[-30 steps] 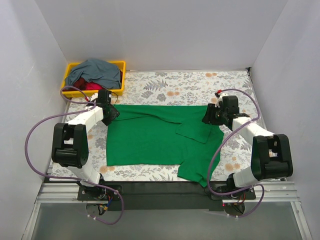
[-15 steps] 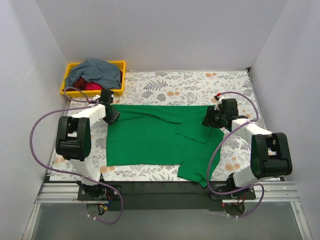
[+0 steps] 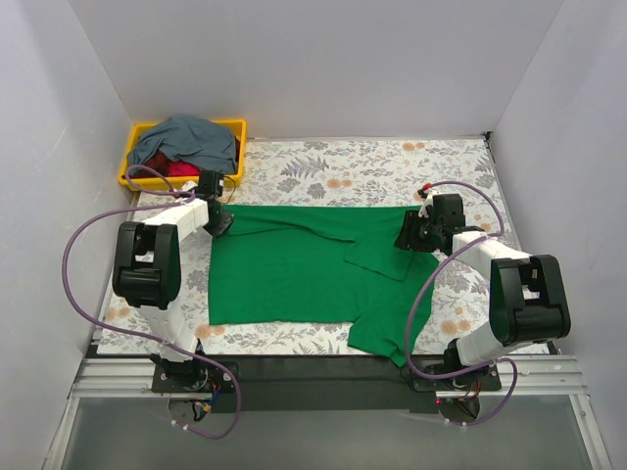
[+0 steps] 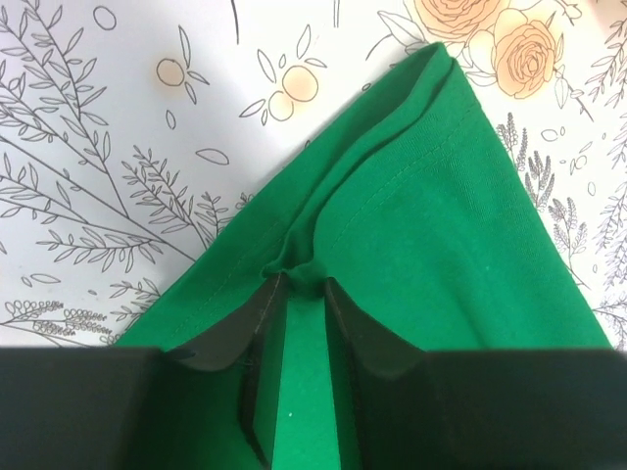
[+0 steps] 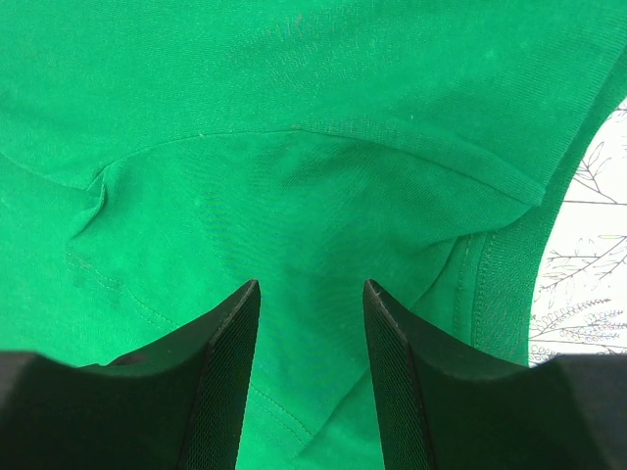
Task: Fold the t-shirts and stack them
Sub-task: Fold the tshirt
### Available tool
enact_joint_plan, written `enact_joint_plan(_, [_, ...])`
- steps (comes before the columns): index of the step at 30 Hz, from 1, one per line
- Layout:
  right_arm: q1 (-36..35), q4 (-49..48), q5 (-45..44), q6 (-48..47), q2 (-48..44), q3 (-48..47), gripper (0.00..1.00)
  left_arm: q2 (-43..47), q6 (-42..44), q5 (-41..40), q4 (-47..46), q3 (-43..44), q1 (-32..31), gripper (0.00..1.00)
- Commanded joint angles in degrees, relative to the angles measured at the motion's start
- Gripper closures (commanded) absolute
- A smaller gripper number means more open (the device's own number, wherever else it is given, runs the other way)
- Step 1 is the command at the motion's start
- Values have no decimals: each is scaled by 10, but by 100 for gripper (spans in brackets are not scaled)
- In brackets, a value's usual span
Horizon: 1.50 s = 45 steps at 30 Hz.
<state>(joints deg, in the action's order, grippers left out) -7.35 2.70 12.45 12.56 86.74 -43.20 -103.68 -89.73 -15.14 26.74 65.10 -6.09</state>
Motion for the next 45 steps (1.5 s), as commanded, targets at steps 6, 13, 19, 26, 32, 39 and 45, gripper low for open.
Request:
enact_joint_plan(6, [1,-20,4,-8,11,4,47,1,18,-35,23,28,4,100])
enact_joint_plan(13, [1,-14,-9,-7,13,1,47,5,58,-70,72,67,4,100])
enact_joint_plan(19, [1,-8,-15,-9,12,-1,47,-3,95,-80,101,93,3,100])
enact_joint_plan(26, [-3,-1,-19,-21,0,-3,47,-25,100,-62,103,83,3,97])
enact_joint_plan(32, [-4,10,-37,-18,-9,-8,47,-15,104,-66,97,59,3,85])
enact_joint_plan(39, [-1,39,-70,-2,-36,-38,47,37,124,-113,96,44,3,56])
enact_joint_plan(45, [29,46,-48,29,-21,-87,52,62,154,-63,53,60,3,53])
